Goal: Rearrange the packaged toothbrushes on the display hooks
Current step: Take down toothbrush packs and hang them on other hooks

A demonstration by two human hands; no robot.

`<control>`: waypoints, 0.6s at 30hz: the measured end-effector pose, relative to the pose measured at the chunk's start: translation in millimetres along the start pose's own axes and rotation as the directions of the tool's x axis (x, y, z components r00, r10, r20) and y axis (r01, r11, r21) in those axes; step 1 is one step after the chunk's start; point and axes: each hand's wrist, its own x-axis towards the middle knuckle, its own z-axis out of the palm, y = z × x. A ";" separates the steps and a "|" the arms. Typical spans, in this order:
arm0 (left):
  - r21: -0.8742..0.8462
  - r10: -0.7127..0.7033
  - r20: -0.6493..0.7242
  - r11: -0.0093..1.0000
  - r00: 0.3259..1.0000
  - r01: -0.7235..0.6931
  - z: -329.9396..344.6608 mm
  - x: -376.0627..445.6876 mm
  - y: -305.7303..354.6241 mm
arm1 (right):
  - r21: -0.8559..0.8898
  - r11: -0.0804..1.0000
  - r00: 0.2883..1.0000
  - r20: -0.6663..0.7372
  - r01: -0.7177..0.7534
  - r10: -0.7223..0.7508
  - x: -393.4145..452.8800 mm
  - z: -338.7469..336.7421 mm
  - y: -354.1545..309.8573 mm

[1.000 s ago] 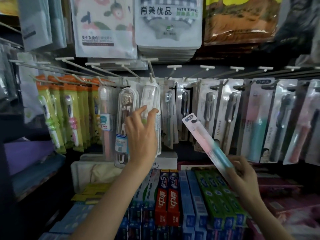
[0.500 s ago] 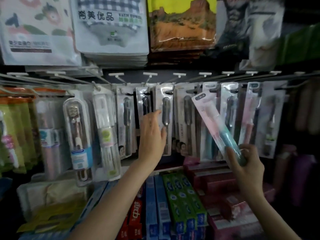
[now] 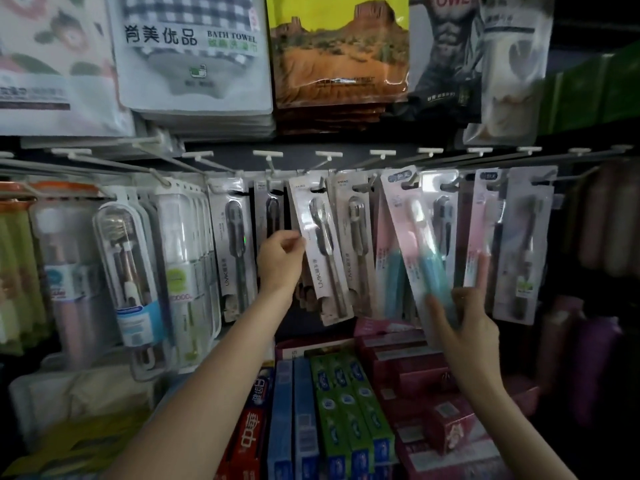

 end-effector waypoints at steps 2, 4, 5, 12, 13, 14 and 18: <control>-0.052 -0.030 0.045 0.998 0.999 0.033 -1.7 -2.4 4.0 | 0.007 1.000 1.000 -0.002 0.010 -0.010 -0.6 4.7 1.9; -0.063 -0.027 0.075 0.998 0.997 0.032 -1.4 -4.4 9.4 | -0.039 0.998 0.997 -0.059 0.047 -0.049 0.2 7.5 -2.5; -0.081 -0.029 0.073 0.996 0.997 0.035 -0.9 -4.3 11.6 | -0.051 0.995 0.992 -0.089 0.080 -0.084 0.9 8.2 -7.0; -0.454 -0.292 0.097 0.838 0.952 0.303 -2.5 -15.0 6.4 | 0.007 0.902 0.895 0.129 0.431 -0.428 -4.1 32.1 -51.0; -0.504 -0.318 0.097 0.802 0.943 0.322 -4.1 -20.0 3.6 | 0.011 0.891 0.872 0.203 0.453 -0.446 -5.0 38.0 -56.5; -0.549 -0.348 0.087 0.765 0.934 0.336 -6.6 -23.4 -0.2 | 0.015 0.885 0.850 0.272 0.466 -0.452 -5.0 44.4 -61.4; -0.612 -0.390 0.035 0.720 0.920 0.328 -24.0 -21.5 -7.8 | -0.148 0.824 0.798 0.391 0.546 -0.459 1.1 68.6 -72.0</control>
